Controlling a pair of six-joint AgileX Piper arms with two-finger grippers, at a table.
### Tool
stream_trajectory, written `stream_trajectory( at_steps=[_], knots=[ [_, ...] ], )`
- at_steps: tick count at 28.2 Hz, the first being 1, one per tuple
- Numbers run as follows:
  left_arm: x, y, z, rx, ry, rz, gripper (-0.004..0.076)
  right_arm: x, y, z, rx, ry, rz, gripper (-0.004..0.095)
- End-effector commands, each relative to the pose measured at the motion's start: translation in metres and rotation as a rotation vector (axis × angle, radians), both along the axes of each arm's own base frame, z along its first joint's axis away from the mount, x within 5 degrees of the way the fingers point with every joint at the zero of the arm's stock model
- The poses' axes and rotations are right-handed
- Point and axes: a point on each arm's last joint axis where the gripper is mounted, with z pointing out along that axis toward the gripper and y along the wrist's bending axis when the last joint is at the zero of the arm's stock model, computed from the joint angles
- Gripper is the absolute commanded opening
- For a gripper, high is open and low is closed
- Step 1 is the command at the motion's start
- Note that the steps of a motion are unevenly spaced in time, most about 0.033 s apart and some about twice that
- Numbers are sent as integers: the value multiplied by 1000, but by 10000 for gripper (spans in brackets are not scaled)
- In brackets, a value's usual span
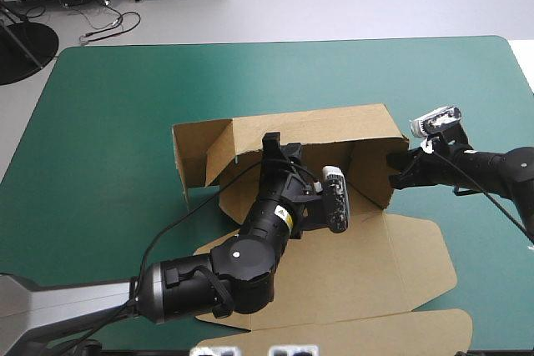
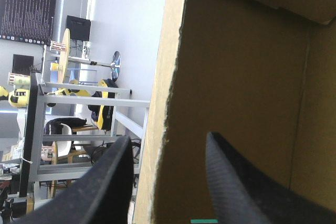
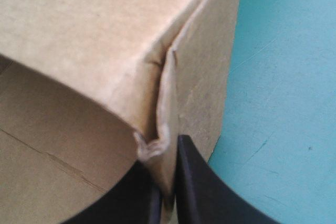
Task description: Fold the box
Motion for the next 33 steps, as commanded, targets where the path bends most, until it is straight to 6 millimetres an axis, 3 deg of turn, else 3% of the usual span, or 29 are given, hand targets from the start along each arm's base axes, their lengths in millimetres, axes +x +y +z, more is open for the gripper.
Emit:
stream_trajectory(
  at_steps=[1,5,8,11,18,22,24,25,29,33],
  knots=[
    [-5,17,37,-96,-111,7,303,1,-1,11,7,-39,-20,-9],
    [-6,32,65,-173,-258,12,185,1,-2,10,-8,-41,-21,-8],
    [-7,46,85,-245,-329,9,-7,1,-2,10,-12,-41,-20,-7],
    [3,67,101,-321,-348,35,-3,1,-2,10,14,-20,-52,-7],
    [59,145,119,-501,-303,299,-2,2,-1,11,70,9,-94,0],
    [87,191,115,-643,-196,473,-2,3,12,16,88,7,-81,0],
    [97,214,110,-728,-143,569,-2,6,24,20,85,1,-80,0],
    [103,235,105,-775,-102,663,-2,8,37,28,68,-8,-76,0],
    [109,275,89,-884,49,845,-2,18,63,44,-1,60,-105,0],
    [108,295,80,-943,162,923,-2,34,76,55,-59,164,-135,0]
  ],
)
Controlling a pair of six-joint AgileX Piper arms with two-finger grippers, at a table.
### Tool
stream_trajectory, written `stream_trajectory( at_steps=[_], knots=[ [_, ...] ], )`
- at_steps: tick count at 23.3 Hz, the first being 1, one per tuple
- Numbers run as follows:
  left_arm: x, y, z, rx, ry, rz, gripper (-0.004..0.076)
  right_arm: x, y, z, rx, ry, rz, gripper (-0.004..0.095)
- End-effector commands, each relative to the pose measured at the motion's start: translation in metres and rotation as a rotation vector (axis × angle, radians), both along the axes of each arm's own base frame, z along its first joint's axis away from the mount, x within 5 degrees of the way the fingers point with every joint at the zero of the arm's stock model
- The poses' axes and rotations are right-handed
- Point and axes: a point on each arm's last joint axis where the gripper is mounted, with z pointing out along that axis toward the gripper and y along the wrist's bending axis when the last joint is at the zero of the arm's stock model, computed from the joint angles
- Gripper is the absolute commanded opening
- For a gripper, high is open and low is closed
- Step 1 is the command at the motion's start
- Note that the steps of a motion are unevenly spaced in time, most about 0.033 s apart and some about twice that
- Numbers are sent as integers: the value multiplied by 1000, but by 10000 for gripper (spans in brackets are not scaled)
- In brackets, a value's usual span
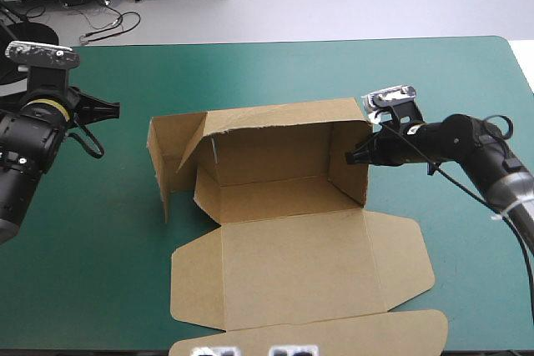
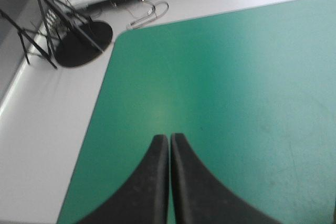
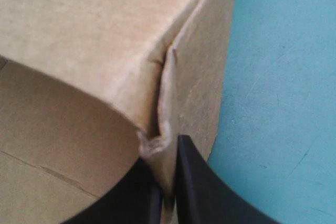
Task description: Fold the box
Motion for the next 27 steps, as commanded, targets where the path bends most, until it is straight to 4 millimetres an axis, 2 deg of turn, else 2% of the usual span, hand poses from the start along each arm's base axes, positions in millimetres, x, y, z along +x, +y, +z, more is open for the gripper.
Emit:
stream_trajectory(
  at_steps=[1,4,5,6,7,9,11,12,18,23,27],
  knots=[
    [-10,16,12,-94,-6,-9,-3,19,10,22,0,111,-77,0],
    [-13,22,7,-106,50,-1,-3,48,15,12,-60,199,-60,1],
    [-14,23,5,-105,71,5,-3,64,18,3,-69,224,-76,12],
    [-14,23,4,-106,83,6,-3,78,20,-5,-91,234,-84,60],
    [-15,23,4,-102,89,4,-3,83,21,-8,-93,236,-86,89],
    [-15,23,2,-101,106,6,-3,97,24,-14,-92,226,-90,236],
    [-15,23,2,-102,114,8,-3,106,26,-9,-77,181,-99,387],
    [-15,23,1,-102,118,9,-3,109,26,-3,-71,158,-99,427],
    [-17,23,-1,-87,155,6,-3,108,25,55,-62,14,-70,426],
    [-17,24,-2,-85,164,9,-3,94,19,104,-89,-78,-60,427],
    [-17,24,-2,-85,164,9,-3,78,12,131,-102,-86,-84,426]
  ],
)
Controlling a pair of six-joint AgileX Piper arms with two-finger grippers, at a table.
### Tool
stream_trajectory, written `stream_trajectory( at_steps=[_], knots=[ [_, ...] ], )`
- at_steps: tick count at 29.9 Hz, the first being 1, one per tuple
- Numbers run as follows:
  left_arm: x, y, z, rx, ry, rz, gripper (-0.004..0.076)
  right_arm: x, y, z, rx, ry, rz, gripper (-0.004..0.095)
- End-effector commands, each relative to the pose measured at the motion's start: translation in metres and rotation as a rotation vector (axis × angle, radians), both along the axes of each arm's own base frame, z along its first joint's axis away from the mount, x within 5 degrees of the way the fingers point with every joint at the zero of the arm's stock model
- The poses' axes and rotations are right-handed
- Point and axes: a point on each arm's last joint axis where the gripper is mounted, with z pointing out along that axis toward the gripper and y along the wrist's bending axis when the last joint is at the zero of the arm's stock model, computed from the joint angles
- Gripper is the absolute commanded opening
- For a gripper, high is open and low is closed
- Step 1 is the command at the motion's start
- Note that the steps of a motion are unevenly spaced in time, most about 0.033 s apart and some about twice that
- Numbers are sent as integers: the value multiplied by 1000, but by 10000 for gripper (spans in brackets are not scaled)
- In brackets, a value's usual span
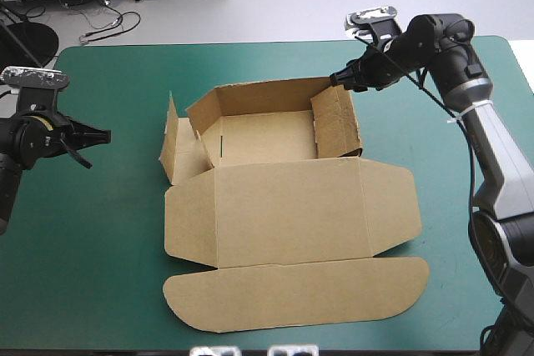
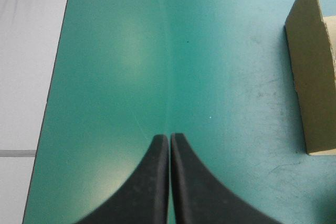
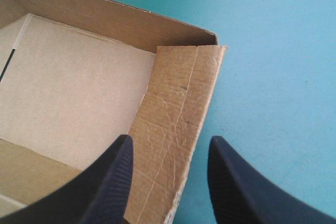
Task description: Fold the box
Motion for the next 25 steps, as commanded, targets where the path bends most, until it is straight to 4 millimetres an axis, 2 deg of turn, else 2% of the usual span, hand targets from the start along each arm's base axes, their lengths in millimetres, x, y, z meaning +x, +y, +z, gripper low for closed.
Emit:
stream_trajectory(
  at_steps=[1,4,8,11,17,25],
  knots=[
    [-5,0,18,8,-94,-5,-3,-30,-11,54,3,-113,-18,426],
    [-6,0,17,2,-74,-1,-3,-36,-13,62,12,-131,-27,426],
    [-7,-4,15,-53,-65,-10,-3,-30,-12,55,22,-103,-60,426],
    [-7,-7,14,-99,-51,-16,-3,-15,-9,36,15,-50,-72,426],
    [-8,-10,13,-133,-40,-21,-3,20,-1,-15,-24,69,-74,426],
    [-9,-10,12,-134,-29,-19,-3,45,5,-62,-41,179,-77,426]
  ],
)
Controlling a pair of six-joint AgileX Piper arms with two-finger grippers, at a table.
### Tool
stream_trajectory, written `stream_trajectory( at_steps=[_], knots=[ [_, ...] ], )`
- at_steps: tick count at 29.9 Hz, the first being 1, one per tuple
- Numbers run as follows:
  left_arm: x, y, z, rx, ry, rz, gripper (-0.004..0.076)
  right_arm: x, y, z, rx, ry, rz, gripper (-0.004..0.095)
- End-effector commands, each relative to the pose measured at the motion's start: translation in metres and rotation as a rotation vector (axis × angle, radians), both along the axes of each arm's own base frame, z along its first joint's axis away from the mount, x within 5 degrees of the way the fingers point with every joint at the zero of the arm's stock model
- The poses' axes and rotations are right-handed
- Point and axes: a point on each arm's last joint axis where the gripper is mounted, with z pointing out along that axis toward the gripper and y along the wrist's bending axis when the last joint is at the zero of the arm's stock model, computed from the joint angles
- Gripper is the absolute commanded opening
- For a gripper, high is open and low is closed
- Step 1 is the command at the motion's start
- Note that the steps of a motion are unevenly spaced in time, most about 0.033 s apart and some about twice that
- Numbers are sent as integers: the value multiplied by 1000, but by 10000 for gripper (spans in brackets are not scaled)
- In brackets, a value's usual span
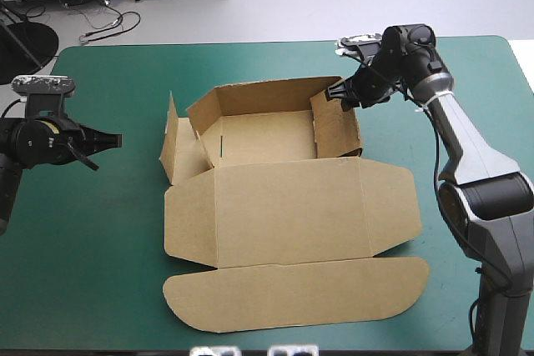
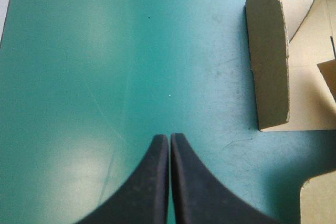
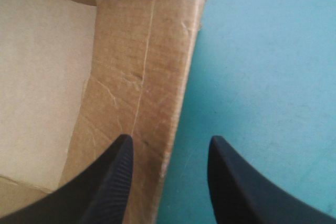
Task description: Fold the box
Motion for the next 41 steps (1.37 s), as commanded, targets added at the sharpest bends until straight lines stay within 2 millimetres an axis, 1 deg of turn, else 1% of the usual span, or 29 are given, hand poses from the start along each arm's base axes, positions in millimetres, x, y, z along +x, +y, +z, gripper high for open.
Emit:
stream_trajectory(
  at_steps=[1,5,8,10,13,17,19,21,25,27,30,34,36,38,41],
  knots=[
    [-4,0,18,-5,-96,-1,-3,-4,-2,20,30,-47,-12,426],
    [-5,0,18,3,-92,0,-3,0,7,8,112,4,-14,404],
    [-5,1,18,14,-92,1,-3,4,14,-3,177,46,3,343],
    [-5,1,17,20,-89,-7,-3,6,18,-11,203,71,6,226],
    [-2,0,15,19,-78,-16,-3,8,18,-15,201,79,10,-22],
    [7,1,5,18,-26,-15,-3,8,18,-14,194,74,12,-15],
    [13,1,0,19,-9,-15,-3,5,18,-7,215,67,11,-15],
    [19,1,-2,29,-18,-22,-3,1,19,3,237,49,15,-15],
    [28,6,-4,52,-47,-12,-3,-14,15,36,242,-32,48,-15],
    [31,14,-6,32,-56,19,-2,-23,12,54,232,-79,55,-15],
    [33,33,-8,-32,-67,68,-2,-41,2,86,219,-162,50,-15],
    [33,58,-10,-186,-103,104,-2,-66,-18,126,242,-262,22,-15],
    [34,68,-10,-290,-136,111,-2,-77,-29,142,264,-302,4,-15],
    [35,76,-9,-392,-177,94,-2,-88,-38,157,296,-336,-14,-15],
    [39,82,-8,-539,-226,40,-3,-105,-51,177,360,-384,-37,-15]
  ],
)
